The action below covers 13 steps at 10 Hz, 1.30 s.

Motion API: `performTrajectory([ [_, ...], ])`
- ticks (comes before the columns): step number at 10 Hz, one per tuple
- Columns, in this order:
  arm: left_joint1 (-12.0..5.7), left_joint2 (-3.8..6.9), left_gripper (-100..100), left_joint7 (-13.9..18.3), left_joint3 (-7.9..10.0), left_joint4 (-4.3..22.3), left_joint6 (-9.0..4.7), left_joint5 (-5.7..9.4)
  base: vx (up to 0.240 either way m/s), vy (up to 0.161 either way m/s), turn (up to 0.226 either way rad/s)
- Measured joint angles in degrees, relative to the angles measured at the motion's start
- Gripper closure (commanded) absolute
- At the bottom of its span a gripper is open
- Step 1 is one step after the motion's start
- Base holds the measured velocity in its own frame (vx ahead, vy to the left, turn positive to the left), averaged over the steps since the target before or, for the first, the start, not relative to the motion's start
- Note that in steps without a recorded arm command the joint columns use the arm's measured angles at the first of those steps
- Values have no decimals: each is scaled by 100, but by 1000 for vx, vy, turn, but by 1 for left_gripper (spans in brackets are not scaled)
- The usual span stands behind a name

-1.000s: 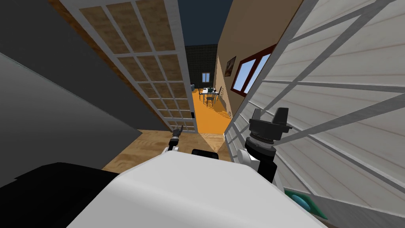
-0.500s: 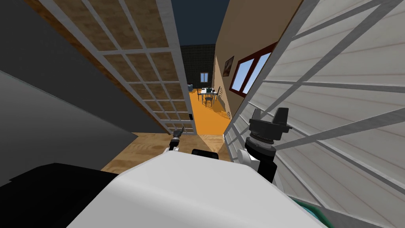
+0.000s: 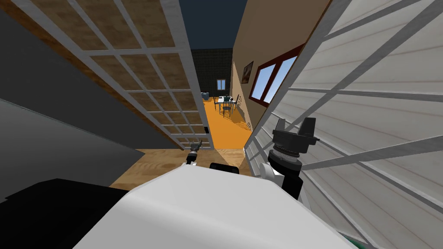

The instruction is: Pull the door open

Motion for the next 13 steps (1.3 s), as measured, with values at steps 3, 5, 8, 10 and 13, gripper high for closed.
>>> performTrajectory([
  [3, -123, -20, -100, -305, 71, 368, -87, -79, 103, 17, -58],
  [5, -150, -82, -100, -491, 95, 470, -75, -141, 95, -6, -44],
  [8, -216, -120, -100, -668, 130, 658, -125, -183, 74, 0, -48],
  [10, -209, -1, -100, -625, 198, 782, -210, -133, 219, -15, -82],
  [13, -136, 124, -100, -542, 297, 813, -266, -62, 230, 16, -102],
])
